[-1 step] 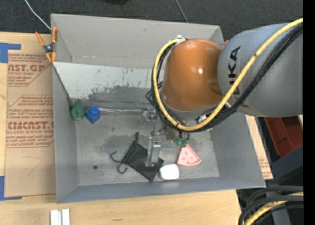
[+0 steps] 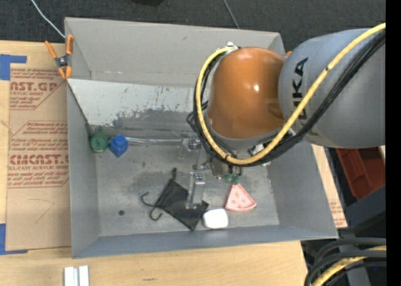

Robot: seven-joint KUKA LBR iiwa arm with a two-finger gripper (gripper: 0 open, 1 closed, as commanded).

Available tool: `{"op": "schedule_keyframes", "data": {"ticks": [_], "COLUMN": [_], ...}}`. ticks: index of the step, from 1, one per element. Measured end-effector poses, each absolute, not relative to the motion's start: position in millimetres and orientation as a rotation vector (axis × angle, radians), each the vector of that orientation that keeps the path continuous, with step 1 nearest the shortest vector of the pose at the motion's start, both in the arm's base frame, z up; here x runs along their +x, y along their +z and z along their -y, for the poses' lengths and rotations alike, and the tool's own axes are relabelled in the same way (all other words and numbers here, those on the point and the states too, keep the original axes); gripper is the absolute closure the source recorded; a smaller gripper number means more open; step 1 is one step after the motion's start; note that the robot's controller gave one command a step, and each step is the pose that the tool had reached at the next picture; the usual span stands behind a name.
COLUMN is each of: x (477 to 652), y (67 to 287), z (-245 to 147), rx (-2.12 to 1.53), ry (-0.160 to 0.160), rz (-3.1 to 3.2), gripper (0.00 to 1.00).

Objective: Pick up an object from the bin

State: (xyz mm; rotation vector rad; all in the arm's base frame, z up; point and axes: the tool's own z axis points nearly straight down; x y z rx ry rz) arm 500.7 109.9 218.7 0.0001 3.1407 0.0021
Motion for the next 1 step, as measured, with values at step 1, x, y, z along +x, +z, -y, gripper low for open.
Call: {"op": "schedule_keyframes", "data": {"ticks": [1], "x": [494.6], "y": [105.8], "z": [-88.0], "rx": [0.225], "ry": [0.003], "rz": [-3.136], "gripper": [0.0]}}
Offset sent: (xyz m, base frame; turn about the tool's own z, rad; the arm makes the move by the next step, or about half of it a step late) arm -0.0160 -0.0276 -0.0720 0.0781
